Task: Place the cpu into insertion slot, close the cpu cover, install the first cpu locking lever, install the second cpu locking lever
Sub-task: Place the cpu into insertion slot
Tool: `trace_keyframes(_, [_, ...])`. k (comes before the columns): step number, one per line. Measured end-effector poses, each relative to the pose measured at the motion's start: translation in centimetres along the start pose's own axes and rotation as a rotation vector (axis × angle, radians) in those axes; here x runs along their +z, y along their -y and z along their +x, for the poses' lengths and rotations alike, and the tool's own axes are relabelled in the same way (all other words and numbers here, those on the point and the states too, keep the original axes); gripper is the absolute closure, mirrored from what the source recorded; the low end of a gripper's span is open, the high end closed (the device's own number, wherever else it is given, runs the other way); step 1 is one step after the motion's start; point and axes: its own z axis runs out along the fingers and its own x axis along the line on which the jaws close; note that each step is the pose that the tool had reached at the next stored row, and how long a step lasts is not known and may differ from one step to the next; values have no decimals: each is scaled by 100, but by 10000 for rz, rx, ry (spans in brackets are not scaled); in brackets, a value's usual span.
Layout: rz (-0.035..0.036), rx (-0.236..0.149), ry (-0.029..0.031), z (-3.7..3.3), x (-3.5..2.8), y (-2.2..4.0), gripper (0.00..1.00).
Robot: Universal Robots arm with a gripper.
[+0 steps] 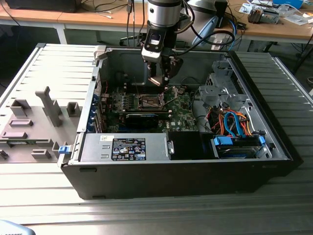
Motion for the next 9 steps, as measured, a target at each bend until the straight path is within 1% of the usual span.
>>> trace_keyframes(9, [1,82,2,0,6,0,45])
